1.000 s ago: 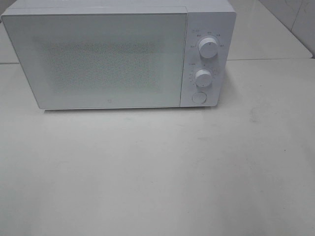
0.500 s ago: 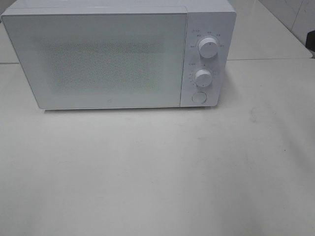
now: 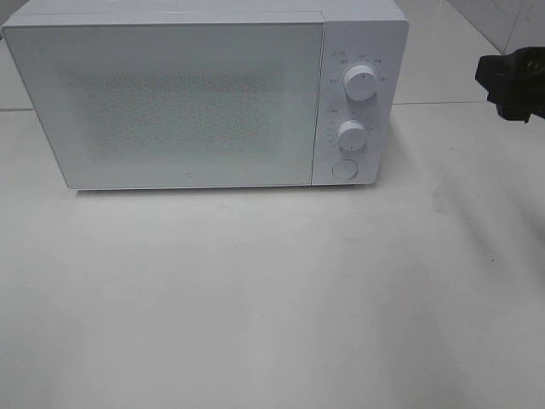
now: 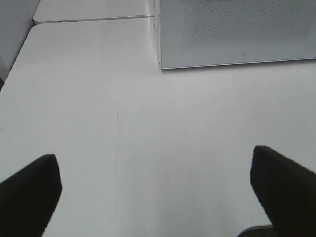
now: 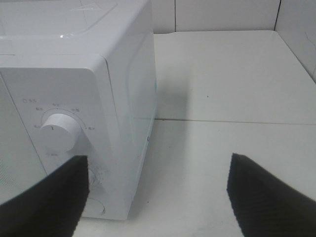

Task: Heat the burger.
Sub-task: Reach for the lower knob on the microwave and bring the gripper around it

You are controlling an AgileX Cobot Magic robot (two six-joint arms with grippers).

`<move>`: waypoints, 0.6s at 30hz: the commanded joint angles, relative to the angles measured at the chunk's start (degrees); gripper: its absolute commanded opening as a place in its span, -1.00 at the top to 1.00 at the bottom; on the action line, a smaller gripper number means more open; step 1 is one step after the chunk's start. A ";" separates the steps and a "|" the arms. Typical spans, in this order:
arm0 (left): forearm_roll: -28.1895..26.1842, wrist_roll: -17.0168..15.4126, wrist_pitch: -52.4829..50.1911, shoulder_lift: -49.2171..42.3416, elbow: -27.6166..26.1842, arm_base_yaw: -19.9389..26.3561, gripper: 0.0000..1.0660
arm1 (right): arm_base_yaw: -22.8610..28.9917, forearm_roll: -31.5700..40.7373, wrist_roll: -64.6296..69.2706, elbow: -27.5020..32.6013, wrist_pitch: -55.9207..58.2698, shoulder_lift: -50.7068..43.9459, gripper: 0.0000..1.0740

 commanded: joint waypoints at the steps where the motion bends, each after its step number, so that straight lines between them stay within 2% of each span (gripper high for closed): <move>1: 0.00 -0.46 -0.97 -1.49 0.11 -0.06 -0.83 | 0.46 4.24 -4.24 2.35 -6.88 1.49 -0.43; 3: 0.00 -0.46 -0.97 -1.49 0.11 -0.06 -0.83 | 3.78 11.63 -10.31 5.21 -14.90 3.44 -0.43; 4: 0.00 -0.46 -0.97 -1.49 0.11 -0.06 -0.83 | 3.78 11.63 -10.31 5.21 -14.90 3.44 -0.43; 5: 0.00 -0.46 -0.97 -1.49 0.11 -0.06 -0.83 | 6.93 17.36 -14.32 6.53 -18.85 4.93 -0.43; 6: 0.00 -0.46 -0.97 -1.49 0.11 -0.06 -0.83 | 8.71 20.11 -16.50 7.05 -20.68 5.79 -0.43; 7: 0.00 -0.46 -0.97 -1.49 0.11 -0.06 -0.83 | 8.71 20.11 -16.50 7.05 -20.68 5.79 -0.43; 8: 0.00 -0.46 -0.97 -1.49 0.11 -0.06 -0.83 | 12.09 24.64 -20.17 7.51 -23.55 7.68 -0.43; 10: 0.00 -0.46 -0.97 -1.49 0.11 -0.06 -0.83 | 13.35 26.70 -21.37 7.62 -25.04 8.54 -0.43; 11: 0.00 -0.46 -0.97 -1.49 0.11 -0.06 -0.83 | 16.10 30.48 -23.49 7.62 -28.02 10.66 -0.42; 13: 0.00 -0.46 -0.97 -1.49 0.11 -0.06 -0.83 | 17.07 31.74 -24.06 7.62 -29.34 11.46 -0.43; 18: 0.00 -0.46 -0.97 -1.49 0.11 -0.06 -0.83 | 23.66 34.32 -24.81 7.62 -39.25 16.96 -0.42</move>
